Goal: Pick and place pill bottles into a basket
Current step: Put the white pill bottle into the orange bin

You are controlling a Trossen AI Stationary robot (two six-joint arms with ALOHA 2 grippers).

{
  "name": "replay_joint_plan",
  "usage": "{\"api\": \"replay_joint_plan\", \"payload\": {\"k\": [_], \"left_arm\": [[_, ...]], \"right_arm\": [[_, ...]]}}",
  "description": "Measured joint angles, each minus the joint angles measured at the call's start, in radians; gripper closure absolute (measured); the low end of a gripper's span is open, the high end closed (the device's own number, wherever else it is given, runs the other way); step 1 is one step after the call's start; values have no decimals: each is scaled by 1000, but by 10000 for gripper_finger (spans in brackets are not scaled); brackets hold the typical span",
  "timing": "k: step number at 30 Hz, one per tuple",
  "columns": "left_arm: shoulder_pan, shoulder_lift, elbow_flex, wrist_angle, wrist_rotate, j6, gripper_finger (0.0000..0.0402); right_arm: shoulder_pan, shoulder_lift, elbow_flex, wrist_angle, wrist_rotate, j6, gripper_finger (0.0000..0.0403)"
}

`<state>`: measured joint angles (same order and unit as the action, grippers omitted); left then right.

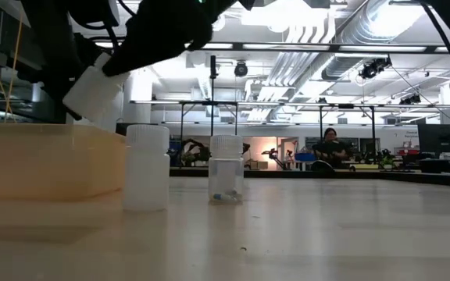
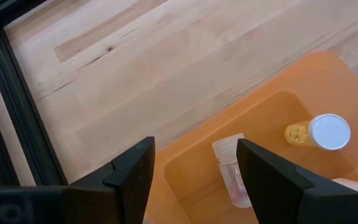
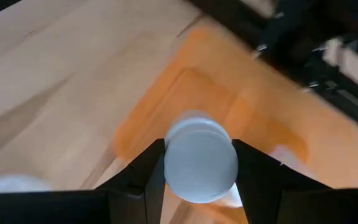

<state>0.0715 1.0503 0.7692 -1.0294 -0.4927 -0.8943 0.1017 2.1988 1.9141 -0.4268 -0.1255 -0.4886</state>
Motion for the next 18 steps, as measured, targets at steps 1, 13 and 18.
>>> {"api": "replay_joint_plan", "payload": {"k": [1,13,18], "left_arm": [[0,0,0,0,0,0,142],[0,0,0,-2,0,0,142],[0,0,0,3,0,0,142]], "right_arm": [[-1,1,0,15,6,8,254],[-2,23,2,65,-12,-23,254],[-10,27,60,8,-9,-77,254]]}}
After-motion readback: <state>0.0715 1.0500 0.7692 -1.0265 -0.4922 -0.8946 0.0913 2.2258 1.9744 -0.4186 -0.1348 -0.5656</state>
